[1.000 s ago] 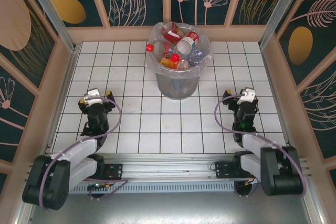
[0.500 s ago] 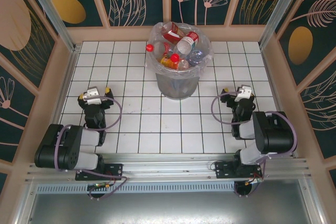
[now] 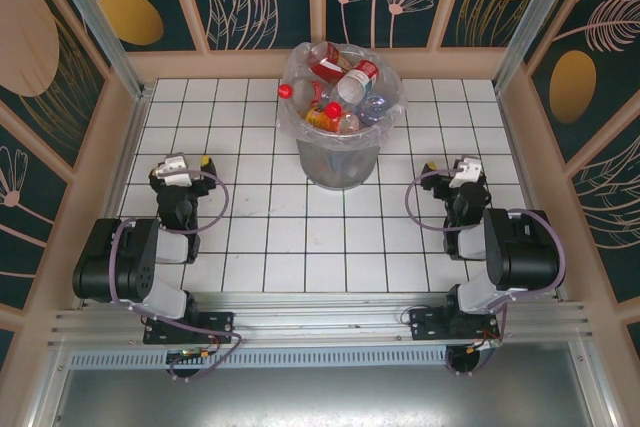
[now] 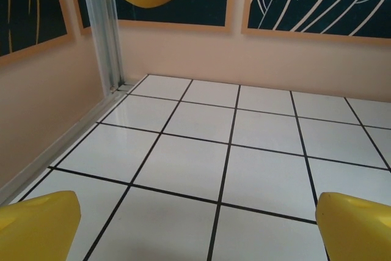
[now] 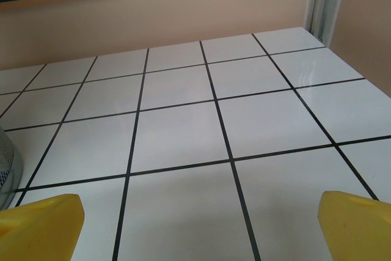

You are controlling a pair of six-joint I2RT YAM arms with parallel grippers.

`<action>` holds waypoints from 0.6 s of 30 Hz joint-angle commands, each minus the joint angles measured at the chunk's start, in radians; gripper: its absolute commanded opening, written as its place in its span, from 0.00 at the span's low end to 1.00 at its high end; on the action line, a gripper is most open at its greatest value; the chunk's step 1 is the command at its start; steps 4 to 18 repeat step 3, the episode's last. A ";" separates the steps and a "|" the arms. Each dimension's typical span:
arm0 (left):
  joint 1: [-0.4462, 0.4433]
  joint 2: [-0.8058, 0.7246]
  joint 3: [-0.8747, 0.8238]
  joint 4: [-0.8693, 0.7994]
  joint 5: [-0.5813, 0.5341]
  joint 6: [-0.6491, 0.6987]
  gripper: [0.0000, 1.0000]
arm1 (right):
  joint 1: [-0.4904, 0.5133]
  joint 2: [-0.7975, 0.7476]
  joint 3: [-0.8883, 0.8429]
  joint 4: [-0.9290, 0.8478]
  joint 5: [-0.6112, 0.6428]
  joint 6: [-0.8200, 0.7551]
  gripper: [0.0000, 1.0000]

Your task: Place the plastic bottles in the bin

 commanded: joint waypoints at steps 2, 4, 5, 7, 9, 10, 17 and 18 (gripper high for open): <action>0.005 -0.001 0.002 -0.009 0.026 -0.012 0.98 | 0.002 0.002 0.015 0.028 -0.024 0.009 0.99; 0.006 -0.002 0.002 -0.009 0.026 -0.012 0.99 | 0.002 0.002 0.017 0.028 -0.024 0.008 0.99; 0.006 -0.002 0.002 -0.009 0.026 -0.012 0.99 | 0.002 0.002 0.017 0.028 -0.024 0.008 0.99; 0.006 -0.002 0.002 -0.009 0.026 -0.012 0.99 | 0.002 0.002 0.017 0.028 -0.024 0.008 0.99; 0.006 -0.002 0.002 -0.009 0.026 -0.012 0.99 | 0.002 0.002 0.017 0.028 -0.024 0.008 0.99; 0.006 -0.002 0.002 -0.009 0.026 -0.012 0.99 | 0.002 0.002 0.017 0.028 -0.024 0.008 0.99; 0.006 -0.002 0.002 -0.009 0.026 -0.012 0.99 | 0.002 0.002 0.017 0.028 -0.024 0.008 0.99; 0.006 -0.002 0.002 -0.009 0.026 -0.012 0.99 | 0.002 0.002 0.017 0.028 -0.024 0.008 0.99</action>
